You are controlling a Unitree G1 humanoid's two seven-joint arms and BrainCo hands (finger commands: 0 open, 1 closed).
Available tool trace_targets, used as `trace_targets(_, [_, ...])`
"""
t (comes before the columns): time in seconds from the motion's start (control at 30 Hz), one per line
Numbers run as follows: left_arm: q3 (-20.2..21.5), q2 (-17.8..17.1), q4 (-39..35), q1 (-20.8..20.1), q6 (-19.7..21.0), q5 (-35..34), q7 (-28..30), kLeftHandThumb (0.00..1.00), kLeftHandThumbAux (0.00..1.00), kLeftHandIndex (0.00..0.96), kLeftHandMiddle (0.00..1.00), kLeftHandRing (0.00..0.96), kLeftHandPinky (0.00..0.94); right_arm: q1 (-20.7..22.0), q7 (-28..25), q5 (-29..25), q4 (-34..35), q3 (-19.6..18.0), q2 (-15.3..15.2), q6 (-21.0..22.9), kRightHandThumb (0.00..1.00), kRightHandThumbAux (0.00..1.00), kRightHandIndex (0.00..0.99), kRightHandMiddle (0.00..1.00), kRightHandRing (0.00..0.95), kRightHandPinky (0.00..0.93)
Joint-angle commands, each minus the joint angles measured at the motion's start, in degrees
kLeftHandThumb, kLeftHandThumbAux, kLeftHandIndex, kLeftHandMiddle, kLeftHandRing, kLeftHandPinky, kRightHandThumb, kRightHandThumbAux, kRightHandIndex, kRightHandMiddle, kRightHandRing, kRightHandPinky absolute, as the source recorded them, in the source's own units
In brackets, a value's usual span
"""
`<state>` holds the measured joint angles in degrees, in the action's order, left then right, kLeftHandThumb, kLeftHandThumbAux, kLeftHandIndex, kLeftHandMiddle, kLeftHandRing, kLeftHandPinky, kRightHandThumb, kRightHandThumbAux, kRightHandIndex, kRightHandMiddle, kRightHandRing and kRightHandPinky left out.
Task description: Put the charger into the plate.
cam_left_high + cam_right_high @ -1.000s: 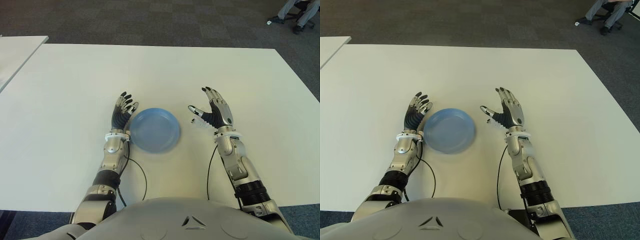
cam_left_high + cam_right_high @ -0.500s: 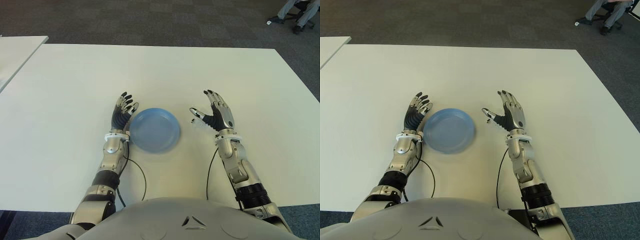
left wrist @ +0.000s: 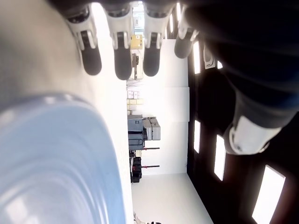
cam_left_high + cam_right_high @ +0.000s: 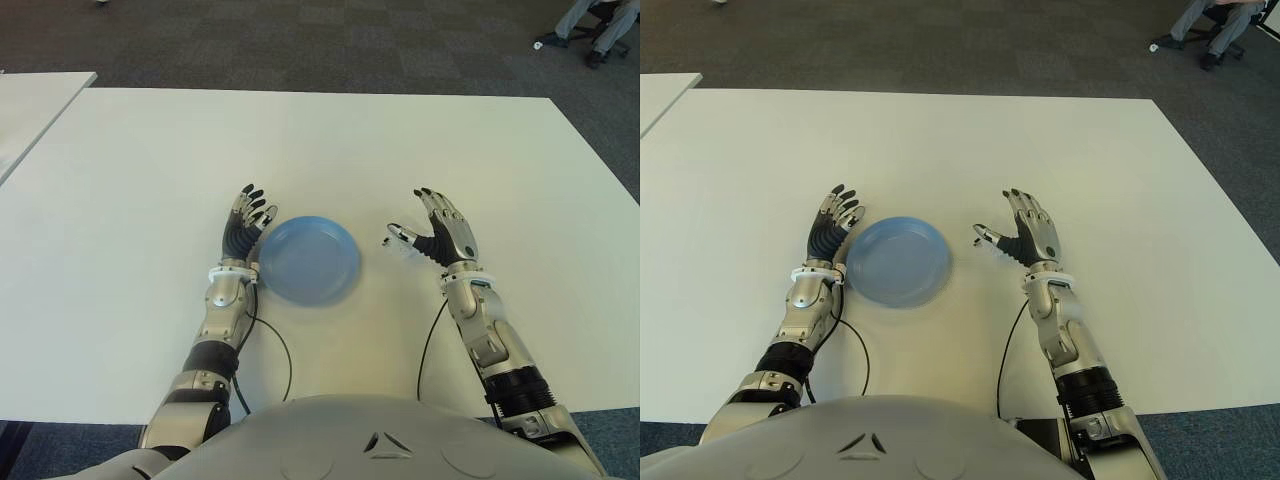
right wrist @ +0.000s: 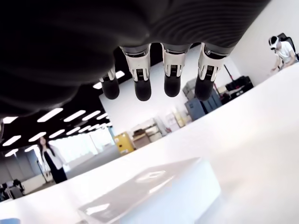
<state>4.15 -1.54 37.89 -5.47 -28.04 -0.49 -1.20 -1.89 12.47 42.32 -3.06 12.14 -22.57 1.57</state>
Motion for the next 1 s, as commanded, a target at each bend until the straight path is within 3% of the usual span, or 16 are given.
trace_targets(0.03, [0.24,-0.35,2.40,2.59,2.11,-0.26,0.84,0.000,0.585,0.086,0.160,0.172,0.191,0.04,-0.19,-1.12,-2.50,-0.37,-1.11,-1.76,0.327,0.218,0.000,0.000,0.000,0.000])
trace_targets(0.3, [0.22,-0.42,1.82,2.89,2.65,-0.33,1.07,0.000,0.585,0.085,0.161,0.172,0.198,1.77,0.91,-1.27,-8.44,0.07,-2.44,-3.97,0.314,0.204,0.000,0.000,0.000,0.000])
trace_targets(0.6, [0.06,-0.35,1.24,3.35,2.81,-0.24,1.19,0.000,0.584,0.075,0.154,0.168,0.194,6.72,3.25,-1.73,-21.26,0.97,-2.18,-5.46,0.331,0.178,0.000,0.000,0.000,0.000])
trace_targets(1.0, [0.05,-0.10,0.14,4.06,2.46,-0.15,0.83,0.000,0.592,0.085,0.171,0.185,0.213,7.23,3.99,-4.00,-24.77,0.51,-1.61,-5.82,0.325,0.166,0.000,0.000,0.000,0.000])
